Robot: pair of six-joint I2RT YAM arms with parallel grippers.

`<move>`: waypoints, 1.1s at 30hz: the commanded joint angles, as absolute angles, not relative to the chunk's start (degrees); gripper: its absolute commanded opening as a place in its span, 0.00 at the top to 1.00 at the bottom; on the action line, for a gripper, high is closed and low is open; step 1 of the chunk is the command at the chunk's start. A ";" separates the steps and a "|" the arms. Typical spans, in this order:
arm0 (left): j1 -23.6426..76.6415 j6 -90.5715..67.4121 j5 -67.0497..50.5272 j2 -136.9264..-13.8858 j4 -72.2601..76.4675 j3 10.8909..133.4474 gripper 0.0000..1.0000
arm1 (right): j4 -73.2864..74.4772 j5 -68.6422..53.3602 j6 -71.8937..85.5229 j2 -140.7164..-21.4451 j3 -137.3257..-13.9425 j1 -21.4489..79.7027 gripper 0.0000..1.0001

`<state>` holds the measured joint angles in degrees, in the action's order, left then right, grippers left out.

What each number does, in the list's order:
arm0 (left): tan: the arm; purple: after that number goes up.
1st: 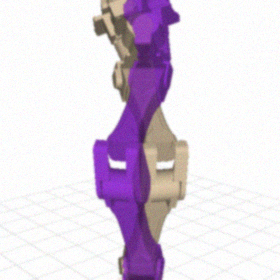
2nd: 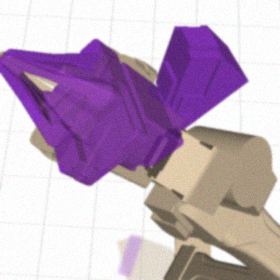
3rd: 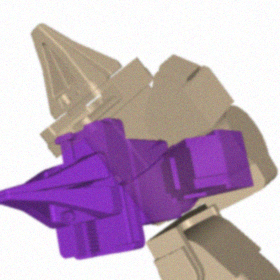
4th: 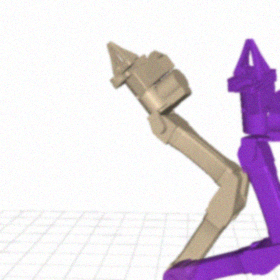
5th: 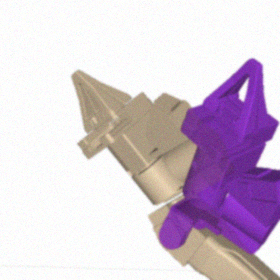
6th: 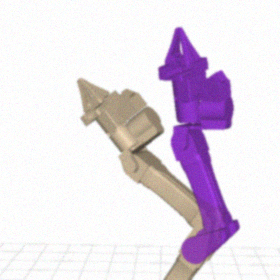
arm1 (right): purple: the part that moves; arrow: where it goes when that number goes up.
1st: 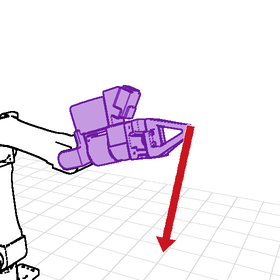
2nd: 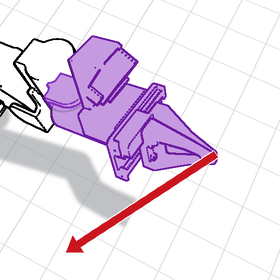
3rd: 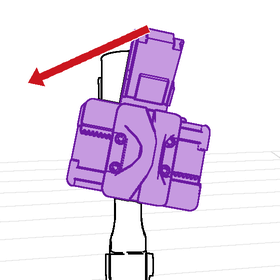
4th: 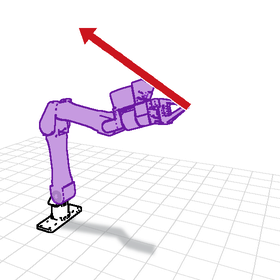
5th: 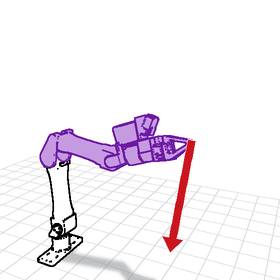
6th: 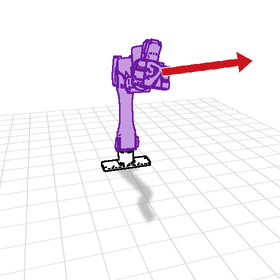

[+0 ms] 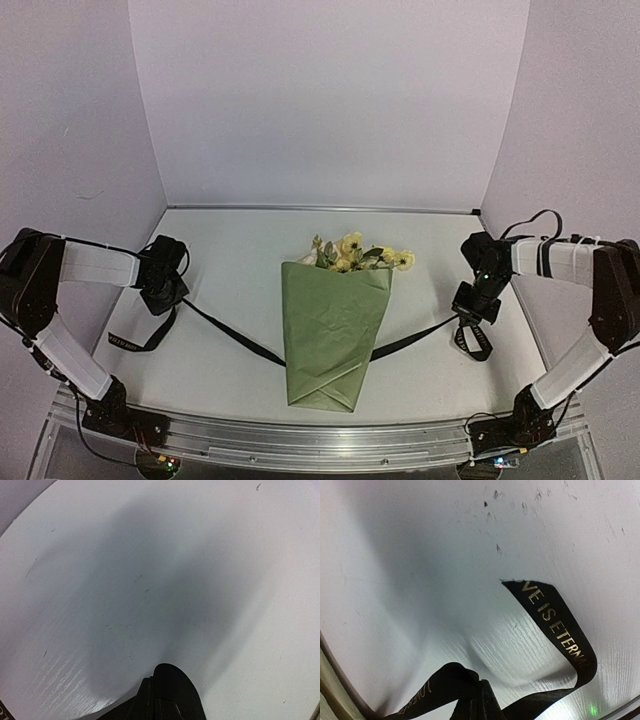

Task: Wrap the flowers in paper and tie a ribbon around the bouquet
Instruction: Adjust the ribbon at the center of the board.

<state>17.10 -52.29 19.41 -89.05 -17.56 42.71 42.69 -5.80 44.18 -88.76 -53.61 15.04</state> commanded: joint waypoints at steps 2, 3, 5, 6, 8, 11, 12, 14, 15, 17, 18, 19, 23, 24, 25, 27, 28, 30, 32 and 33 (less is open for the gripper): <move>15.50 -50.80 17.92 -91.85 -15.43 46.19 1.00 | 46.79 -5.89 43.55 -90.95 -59.08 13.72 1.00; 15.44 -50.81 17.62 -92.16 -15.27 46.42 1.00 | 47.15 -5.72 43.39 -91.22 -59.52 13.56 1.00; 15.42 -50.85 16.78 -92.61 -14.84 46.71 1.00 | 47.72 -5.17 43.15 -91.56 -59.95 12.92 1.00; 15.39 -50.87 16.18 -92.70 -14.48 46.75 1.00 | 47.91 -5.11 43.14 -91.67 -60.00 12.40 1.00; 15.44 -50.81 15.01 -92.90 -13.79 46.76 1.00 | 48.14 -5.04 43.00 -92.03 -60.16 11.20 1.00; 15.41 -50.94 12.97 -93.52 -12.65 46.63 1.00 | 48.56 -4.96 42.92 -92.58 -60.51 9.53 1.00; 15.39 -51.02 12.48 -93.80 -12.44 46.55 1.00 | 48.71 -4.93 42.86 -92.67 -60.66 9.16 1.00; 15.46 -51.16 11.57 -94.11 -11.74 46.28 1.00 | 48.89 -4.74 42.88 -92.81 -61.00 8.43 1.00; 15.43 -51.23 11.26 -94.22 -11.46 46.14 1.00 | 49.07 -4.70 42.82 -92.82 -61.19 8.09 1.00; 15.47 -51.31 10.96 -94.43 -11.17 45.95 1.00 | 49.30 -4.72 42.78 -92.90 -61.56 7.46 1.00; 15.51 -51.08 10.71 -94.52 -10.99 45.98 1.00 | 49.42 -4.51 42.74 -92.85 -61.76 7.22 1.00; 15.53 -50.80 10.35 -94.59 -10.75 46.08 1.00 | 49.56 -4.27 42.66 -92.82 -61.93 6.84 1.00; 15.83 -50.29 9.55 -94.96 -10.48 46.34 1.00 | 49.92 -4.96 42.91 -93.22 -62.52 4.99 1.00; 15.83 -50.37 9.76 -94.91 -10.67 46.31 1.00 | 49.95 -5.66 43.02 -93.44 -62.72 4.77 1.00; 15.81 -50.54 10.32 -94.85 -11.17 46.22 1.00 | 49.99 -6.74 43.00 -93.68 -63.04 4.75 1.00; 15.11 -50.54 11.71 -94.49 -11.96 45.89 1.00 | 49.59 -9.27 43.60 -94.39 -63.38 5.15 1.00; 14.21 -50.19 11.76 -94.29 -12.06 45.71 1.00 | 49.30 -10.18 43.96 -94.62 -63.32 5.62 1.00; 12.24 -49.38 11.58 -93.99 -12.20 45.67 1.00 | 48.63 -11.57 44.34 -94.85 -63.02 6.98 1.00; 10.77 -48.98 11.61 -93.57 -12.39 45.79 1.00 | 48.42 -12.18 44.39 -95.09 -63.10 8.56 1.00; 10.32 -48.96 11.56 -93.41 -12.53 45.91 1.00 | 48.37 -12.58 44.40 -95.26 -63.34 9.27 1.00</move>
